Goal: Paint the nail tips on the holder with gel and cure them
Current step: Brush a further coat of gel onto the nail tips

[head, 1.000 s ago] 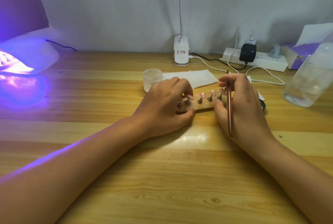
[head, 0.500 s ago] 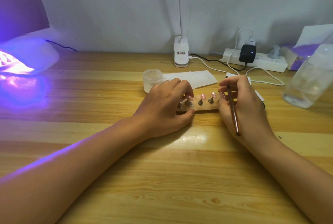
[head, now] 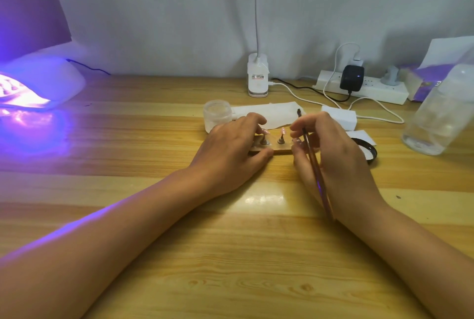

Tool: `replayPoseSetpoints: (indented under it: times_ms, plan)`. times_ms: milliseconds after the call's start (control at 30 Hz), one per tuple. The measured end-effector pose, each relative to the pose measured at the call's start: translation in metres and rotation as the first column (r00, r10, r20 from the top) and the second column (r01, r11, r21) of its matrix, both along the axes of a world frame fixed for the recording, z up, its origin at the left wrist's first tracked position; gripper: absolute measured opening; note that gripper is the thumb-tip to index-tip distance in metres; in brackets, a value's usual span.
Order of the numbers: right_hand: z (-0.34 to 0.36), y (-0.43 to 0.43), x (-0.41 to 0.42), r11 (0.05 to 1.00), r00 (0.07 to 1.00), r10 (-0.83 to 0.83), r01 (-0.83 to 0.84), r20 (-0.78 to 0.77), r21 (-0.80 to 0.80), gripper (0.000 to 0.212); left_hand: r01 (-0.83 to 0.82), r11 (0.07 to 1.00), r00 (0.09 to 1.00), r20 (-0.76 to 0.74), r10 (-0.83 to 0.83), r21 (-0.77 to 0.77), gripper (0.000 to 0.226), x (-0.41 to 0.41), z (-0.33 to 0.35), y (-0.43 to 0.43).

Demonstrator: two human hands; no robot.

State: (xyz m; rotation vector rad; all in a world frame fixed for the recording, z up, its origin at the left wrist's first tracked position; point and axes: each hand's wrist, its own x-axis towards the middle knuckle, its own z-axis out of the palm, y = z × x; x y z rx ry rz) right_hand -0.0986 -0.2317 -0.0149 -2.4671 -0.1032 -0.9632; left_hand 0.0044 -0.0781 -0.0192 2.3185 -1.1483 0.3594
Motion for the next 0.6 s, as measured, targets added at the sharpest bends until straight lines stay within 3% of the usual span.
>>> replayPoseSetpoints:
  times_ms: [367, 600]
  plan:
    - [-0.0012, 0.0062, -0.0041, 0.988, 0.99, 0.108, -0.117, -0.092, -0.096, 0.029, -0.005, 0.999, 1.0, -0.017, 0.005, -0.037, 0.055, 0.001, -0.0014, -0.0008]
    - [-0.0021, 0.0038, -0.0045, 0.987, 0.984, 0.119, -0.132, -0.132, -0.088, 0.035, 0.054, 0.997, 0.995, 0.084, -0.049, -0.053, 0.048, -0.0015, -0.0002, -0.0012]
